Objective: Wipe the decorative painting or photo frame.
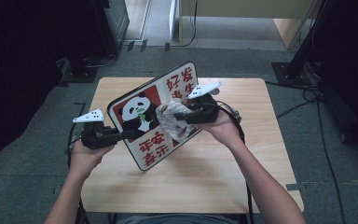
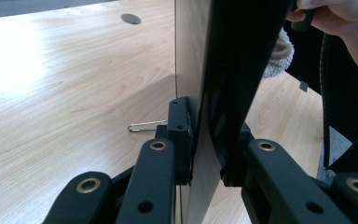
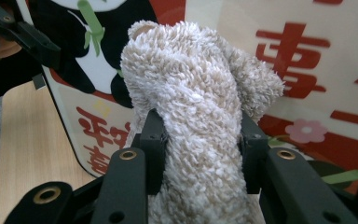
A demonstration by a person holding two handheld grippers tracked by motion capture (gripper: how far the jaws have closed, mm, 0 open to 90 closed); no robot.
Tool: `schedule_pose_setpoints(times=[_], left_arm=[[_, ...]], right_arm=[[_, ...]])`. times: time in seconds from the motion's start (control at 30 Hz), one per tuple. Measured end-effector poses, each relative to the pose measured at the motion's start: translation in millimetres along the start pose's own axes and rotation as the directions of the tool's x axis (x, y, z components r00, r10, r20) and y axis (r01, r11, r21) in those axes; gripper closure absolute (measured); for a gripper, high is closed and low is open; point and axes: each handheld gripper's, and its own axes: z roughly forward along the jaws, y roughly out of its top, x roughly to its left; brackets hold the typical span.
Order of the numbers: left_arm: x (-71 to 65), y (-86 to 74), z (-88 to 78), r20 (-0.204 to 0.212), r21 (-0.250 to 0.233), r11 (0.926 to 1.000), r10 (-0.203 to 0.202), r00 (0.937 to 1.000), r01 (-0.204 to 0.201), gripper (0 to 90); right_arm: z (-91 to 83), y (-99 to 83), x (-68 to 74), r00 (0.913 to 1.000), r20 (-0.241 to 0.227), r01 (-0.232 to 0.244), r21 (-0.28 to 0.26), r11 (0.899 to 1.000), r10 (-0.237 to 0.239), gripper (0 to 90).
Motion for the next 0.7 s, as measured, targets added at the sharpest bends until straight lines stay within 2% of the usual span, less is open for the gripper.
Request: schedule_pose_setpoints(times=[0.57, 0.7], left_arm=[[0.8, 0.8, -0.1, 0.005, 0.005, 1.0000, 0.004, 1.0000, -0.004, 78.9], [0.7, 0.9, -0.1, 0.004, 0.006, 1.0000, 0.006, 1.0000, -0.006, 78.9]], right_arm=[[7.6, -21.1, -0.4, 0.9999, 0.002, -0.013, 0.000, 1.000, 0.013, 63.9], [10.2, -26.8, 0.1, 0.9999, 0.000, -0.016, 0.024, 1.000, 0.016, 63.9]])
